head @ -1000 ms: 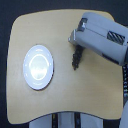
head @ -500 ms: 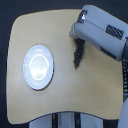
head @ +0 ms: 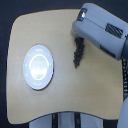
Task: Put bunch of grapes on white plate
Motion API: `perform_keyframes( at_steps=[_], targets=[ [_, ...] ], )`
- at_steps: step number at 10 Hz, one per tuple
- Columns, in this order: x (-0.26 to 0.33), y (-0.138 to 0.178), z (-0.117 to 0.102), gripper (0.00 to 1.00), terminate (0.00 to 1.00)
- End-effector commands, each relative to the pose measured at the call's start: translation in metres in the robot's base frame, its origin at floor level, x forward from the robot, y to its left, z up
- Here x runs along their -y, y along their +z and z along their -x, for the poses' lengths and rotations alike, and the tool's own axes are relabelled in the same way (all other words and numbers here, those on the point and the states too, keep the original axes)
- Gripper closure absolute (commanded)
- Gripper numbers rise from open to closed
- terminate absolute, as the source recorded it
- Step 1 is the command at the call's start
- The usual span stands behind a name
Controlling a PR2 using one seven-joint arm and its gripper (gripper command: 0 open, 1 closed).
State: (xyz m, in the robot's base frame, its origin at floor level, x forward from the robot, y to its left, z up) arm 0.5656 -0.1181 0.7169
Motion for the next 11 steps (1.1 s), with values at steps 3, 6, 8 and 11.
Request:
perform_keyframes(
  at_steps=[3, 6, 8, 11],
  targets=[
    [0.006, 0.014, -0.006, 1.0, 0.0],
    [0.006, 0.025, -0.005, 1.0, 0.0],
    [0.005, 0.043, -0.008, 1.0, 0.0],
    [-0.009, 0.103, -0.009, 1.0, 0.0]
  ],
)
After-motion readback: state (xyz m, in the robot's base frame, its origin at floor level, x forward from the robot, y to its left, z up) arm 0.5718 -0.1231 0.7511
